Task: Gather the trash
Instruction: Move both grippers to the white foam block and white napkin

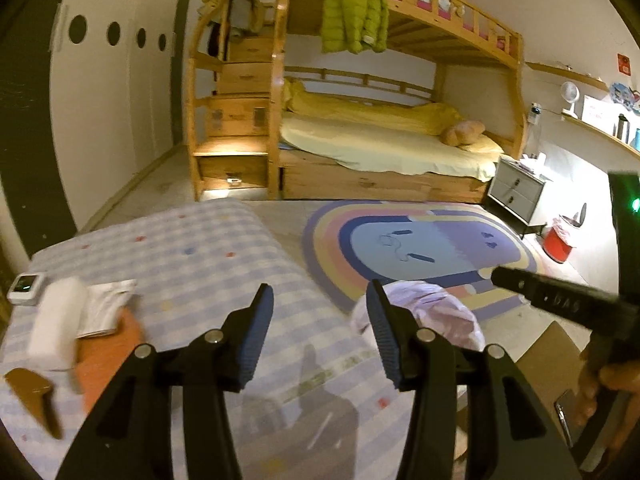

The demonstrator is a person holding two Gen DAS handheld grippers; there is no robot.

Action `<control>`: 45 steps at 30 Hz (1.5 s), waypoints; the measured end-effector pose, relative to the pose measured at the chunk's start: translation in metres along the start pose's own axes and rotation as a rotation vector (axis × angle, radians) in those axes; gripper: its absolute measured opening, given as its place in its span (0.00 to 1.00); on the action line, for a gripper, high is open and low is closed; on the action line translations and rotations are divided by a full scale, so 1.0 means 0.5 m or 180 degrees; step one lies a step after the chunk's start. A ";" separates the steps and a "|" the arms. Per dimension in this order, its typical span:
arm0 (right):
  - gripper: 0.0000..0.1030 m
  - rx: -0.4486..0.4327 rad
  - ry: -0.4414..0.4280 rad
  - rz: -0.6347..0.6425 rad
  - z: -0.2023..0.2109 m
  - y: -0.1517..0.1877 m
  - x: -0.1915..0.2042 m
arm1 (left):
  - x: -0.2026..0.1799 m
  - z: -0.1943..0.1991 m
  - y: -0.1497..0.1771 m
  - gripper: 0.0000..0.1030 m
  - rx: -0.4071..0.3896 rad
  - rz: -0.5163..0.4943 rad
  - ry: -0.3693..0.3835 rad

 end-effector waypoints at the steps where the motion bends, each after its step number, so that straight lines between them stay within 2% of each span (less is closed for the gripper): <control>1: 0.39 0.0017 -0.0068 0.0055 0.003 0.005 0.025 | 0.014 0.012 0.006 0.52 0.0007 0.0007 -0.0042; 4: 0.42 0.0088 -0.0240 0.0243 0.004 0.028 0.100 | 0.069 0.053 0.032 0.54 0.0037 0.0021 -0.0221; 12: 0.43 0.0303 -0.0586 0.0709 -0.021 0.103 0.277 | 0.224 0.129 0.122 0.55 0.0247 0.0223 -0.0664; 13: 0.43 0.0333 -0.0615 0.0765 -0.028 0.113 0.298 | 0.249 0.140 0.134 0.56 0.0269 0.0287 -0.0735; 15: 0.43 0.0424 -0.0668 0.0846 -0.046 0.132 0.337 | 0.289 0.159 0.153 0.65 0.0295 0.0424 -0.0848; 18: 0.43 0.0521 -0.0745 0.0965 -0.069 0.152 0.393 | 0.347 0.184 0.178 0.70 0.0323 0.0627 -0.0993; 22: 0.43 0.0490 -0.0796 0.1126 -0.095 0.161 0.457 | 0.409 0.199 0.202 0.74 0.0385 0.0788 -0.1174; 26: 0.43 0.0347 -0.0854 0.1262 -0.121 0.157 0.517 | 0.439 0.184 0.212 0.79 0.0502 0.0769 -0.1303; 30: 0.43 0.0251 -0.0933 0.1286 -0.144 0.153 0.541 | 0.441 0.152 0.220 0.83 0.0643 0.0720 -0.1256; 33: 0.43 0.0243 -0.0755 0.1283 -0.168 0.151 0.534 | 0.429 0.127 0.217 0.89 0.0722 0.0675 -0.1161; 34: 0.43 0.0269 -0.0770 0.1233 -0.171 0.146 0.534 | 0.426 0.119 0.215 0.90 0.0737 0.0662 -0.1147; 39: 0.43 0.0275 -0.0697 0.1058 -0.172 0.115 0.509 | 0.416 0.077 0.211 0.90 0.0869 0.0607 -0.1082; 42: 0.55 0.0299 -0.0629 0.0953 -0.175 0.104 0.484 | 0.410 0.047 0.213 0.90 0.1011 0.0562 -0.1062; 45: 0.58 0.0333 -0.0620 0.0891 -0.177 0.097 0.464 | 0.410 0.024 0.220 0.82 0.1148 0.0584 -0.1020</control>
Point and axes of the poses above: each gripper's, at about its wrist camera, not at the fingertips, and z roughly against the way its jaws point, x to its left, y to its underside, the point moved 6 cm from there along -z, roughly the way its jaws point, and after that the axes turned 14 degrees about -z, right-handed, at the moved point
